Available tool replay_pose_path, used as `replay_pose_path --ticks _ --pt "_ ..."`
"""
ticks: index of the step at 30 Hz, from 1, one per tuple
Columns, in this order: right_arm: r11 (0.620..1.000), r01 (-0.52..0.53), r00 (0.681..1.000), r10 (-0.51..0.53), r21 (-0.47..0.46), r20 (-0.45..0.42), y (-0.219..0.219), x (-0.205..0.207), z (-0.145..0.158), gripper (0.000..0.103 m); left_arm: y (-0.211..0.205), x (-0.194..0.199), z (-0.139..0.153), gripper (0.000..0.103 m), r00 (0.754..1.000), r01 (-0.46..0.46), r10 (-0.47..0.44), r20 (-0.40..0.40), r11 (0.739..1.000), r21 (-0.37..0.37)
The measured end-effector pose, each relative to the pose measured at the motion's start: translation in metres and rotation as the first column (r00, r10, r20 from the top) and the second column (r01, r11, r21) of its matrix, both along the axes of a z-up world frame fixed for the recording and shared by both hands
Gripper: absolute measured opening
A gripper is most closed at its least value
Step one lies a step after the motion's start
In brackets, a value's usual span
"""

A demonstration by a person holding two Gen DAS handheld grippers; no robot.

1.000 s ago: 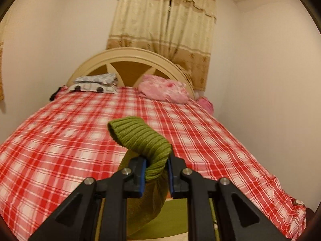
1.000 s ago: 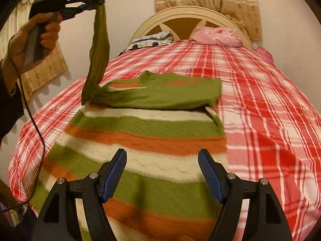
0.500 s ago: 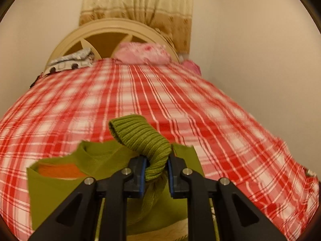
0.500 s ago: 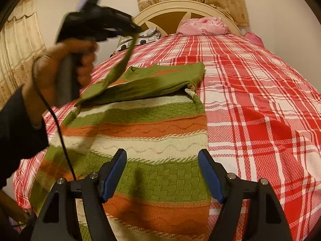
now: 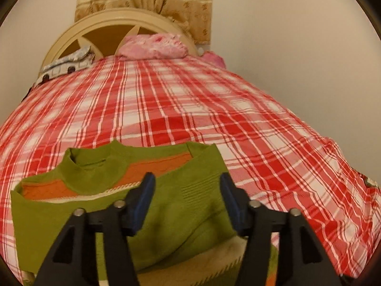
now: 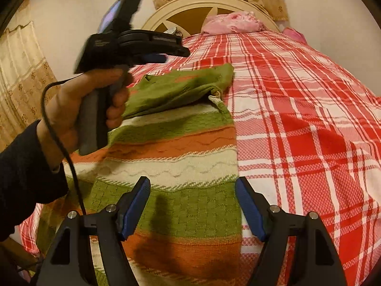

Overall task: Fold small clothes
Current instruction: 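Release the sleeve from the left tool and withdraw it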

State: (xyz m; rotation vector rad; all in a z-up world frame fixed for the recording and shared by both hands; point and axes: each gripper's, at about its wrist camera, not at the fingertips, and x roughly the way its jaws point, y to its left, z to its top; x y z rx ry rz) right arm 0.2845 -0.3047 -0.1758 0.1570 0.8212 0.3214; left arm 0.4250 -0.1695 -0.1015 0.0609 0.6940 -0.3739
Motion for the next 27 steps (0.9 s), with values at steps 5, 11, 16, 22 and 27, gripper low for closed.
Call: replay_pose_path --ticks 5,11,16,22,27 --pt "1.0 0.021 1.0 -0.021 0.017 -0.023 -0.005 0.001 -0.005 0.074 0.041 -0.023 0.004 0.077 0.997 -0.045 0.04 0.063 0.995 0.086" --pt "1.0 -0.003 1.0 0.003 -0.018 -0.02 -0.002 0.005 0.003 0.074 0.134 -0.035 -0.022 0.079 0.957 -0.29 0.276 0.089 0.923 0.255" --pt "0.998 -0.009 1.0 0.01 0.062 -0.013 -0.01 0.039 0.039 0.074 0.217 -0.027 -0.044 0.08 0.875 -0.475 0.484 0.012 0.852 0.22" --pt "1.0 0.02 1.0 -0.02 0.008 0.021 0.007 0.117 0.062 0.074 0.25 -0.021 -0.073 0.08 0.841 -0.517 0.524 -0.135 0.852 0.084" --pt "0.997 0.045 0.998 -0.047 -0.057 -0.04 0.028 0.181 0.043 0.061 0.254 -0.025 -0.077 0.092 0.828 -0.538 0.54 -0.148 0.841 0.062"
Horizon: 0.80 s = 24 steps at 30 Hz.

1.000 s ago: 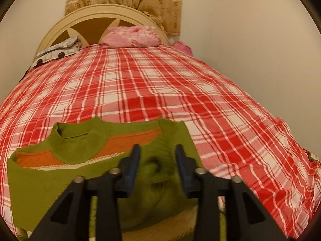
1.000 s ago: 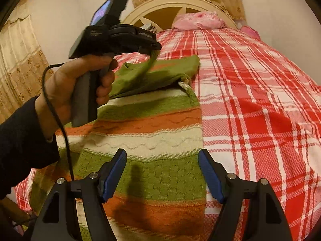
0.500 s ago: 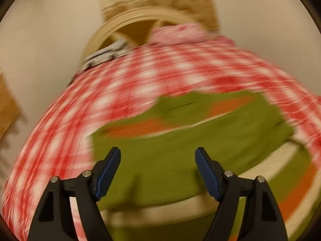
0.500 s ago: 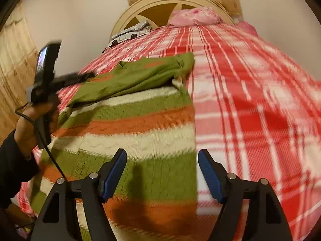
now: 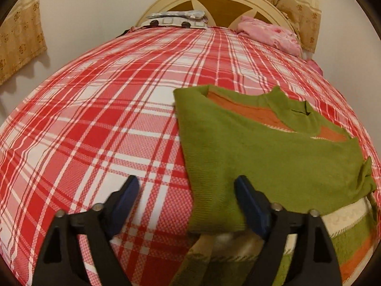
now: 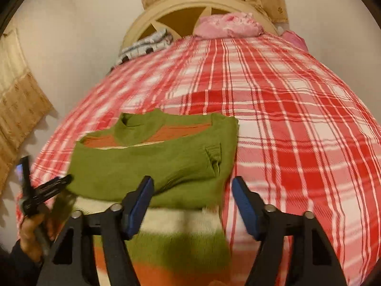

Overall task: Fold small clothes
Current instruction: 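Release the sleeve from the left tool and withdraw it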

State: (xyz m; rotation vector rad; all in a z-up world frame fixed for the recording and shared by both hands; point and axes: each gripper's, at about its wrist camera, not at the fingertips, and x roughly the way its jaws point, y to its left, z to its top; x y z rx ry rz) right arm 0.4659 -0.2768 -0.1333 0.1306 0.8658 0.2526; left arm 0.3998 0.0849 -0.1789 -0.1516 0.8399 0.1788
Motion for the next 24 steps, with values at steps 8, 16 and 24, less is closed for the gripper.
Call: replay_pose_path --ticks 8,16,24 --pt "0.999 0.005 0.997 -0.002 0.037 -0.083 0.013 0.036 -0.036 0.006 0.018 0.002 -0.009 0.097 1.0 -0.019 0.017 -0.021 0.996 -0.091" --pt "0.997 0.072 0.997 -0.071 -0.016 0.012 -0.008 0.003 -0.034 0.0 0.019 0.0 -0.009 0.099 1.0 -0.019 0.017 -0.018 0.995 -0.097" --pt "0.998 0.059 0.998 -0.059 -0.005 0.023 -0.006 0.012 -0.02 0.033 0.017 0.002 -0.01 0.101 1.0 -0.018 0.016 -0.026 0.996 -0.082"
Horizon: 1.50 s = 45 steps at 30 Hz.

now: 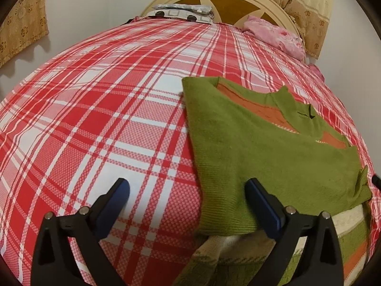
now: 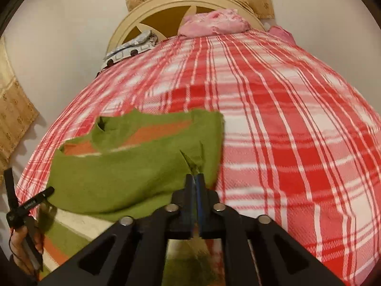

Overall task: Fold small clothes
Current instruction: 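Release the sleeve from the left tool and withdraw it, then grasp the sweater's side edge with the right tool and fold it inward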

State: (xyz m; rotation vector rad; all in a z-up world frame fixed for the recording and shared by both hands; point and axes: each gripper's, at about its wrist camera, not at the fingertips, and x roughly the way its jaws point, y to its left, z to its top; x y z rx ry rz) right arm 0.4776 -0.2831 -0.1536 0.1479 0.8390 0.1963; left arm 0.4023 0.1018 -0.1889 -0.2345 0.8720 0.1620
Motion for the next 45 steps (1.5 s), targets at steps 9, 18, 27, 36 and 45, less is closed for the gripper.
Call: replay_pose_path --ticks 9,18,27,36,45 --pt "0.999 -0.051 0.996 0.049 -0.018 -0.073 0.032 0.037 -0.013 0.051 0.001 0.003 -0.002 0.103 1.0 -0.001 0.001 -0.008 1.0 0.002" --pt "0.997 -0.018 1.0 0.019 -0.072 0.012 0.016 0.001 -0.01 0.002 0.004 0.004 -0.003 0.103 1.0 0.005 -0.005 -0.002 1.0 -0.012" --pt "0.995 0.031 1.0 -0.03 -0.096 0.009 0.006 -0.004 -0.023 0.002 -0.001 0.001 -0.003 0.103 0.999 0.033 -0.033 -0.004 0.999 -0.017" --pt "0.988 -0.009 0.998 0.02 -0.157 0.065 0.026 -0.017 -0.001 0.068 -0.004 0.003 -0.004 0.103 0.999 0.033 -0.033 -0.023 0.999 0.016" --pt "0.972 -0.183 0.983 0.18 -0.144 -0.035 0.077 0.0 -0.022 0.068 -0.004 0.004 -0.004 0.103 0.999 0.033 -0.033 -0.022 0.999 0.014"
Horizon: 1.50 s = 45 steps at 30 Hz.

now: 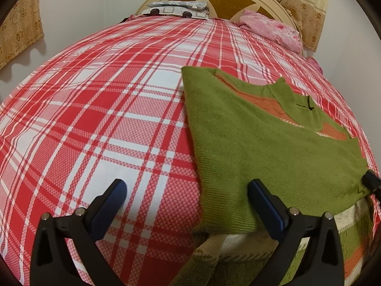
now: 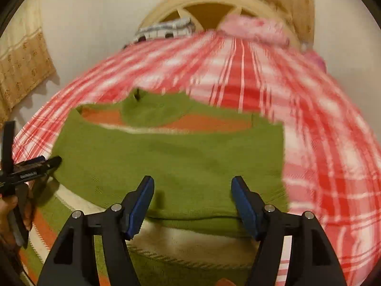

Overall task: Fold small clothes
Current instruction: 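Grasp the sweater's side edge with the right tool and fold it inward, then move both tools back over the striped hem of the sweater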

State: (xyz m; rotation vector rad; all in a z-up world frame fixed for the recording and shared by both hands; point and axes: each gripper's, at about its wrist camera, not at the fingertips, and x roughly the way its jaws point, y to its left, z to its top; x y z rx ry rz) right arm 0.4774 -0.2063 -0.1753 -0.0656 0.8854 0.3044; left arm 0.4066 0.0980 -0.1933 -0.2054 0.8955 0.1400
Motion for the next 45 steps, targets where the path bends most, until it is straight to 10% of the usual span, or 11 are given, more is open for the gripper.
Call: replay_pose_path --ticks 26,45 --pt "0.997 0.058 0.998 -0.059 -0.052 -0.015 -0.016 -0.01 -0.021 0.065 -0.008 0.002 0.002 0.103 1.0 0.01 -0.009 -0.014 0.999 0.053" --pt "0.997 0.041 0.995 -0.035 -0.061 0.096 -0.018 -0.081 0.022 0.066 -0.034 -0.054 0.033 0.103 0.991 0.12 -0.124 0.04 0.988 0.097"
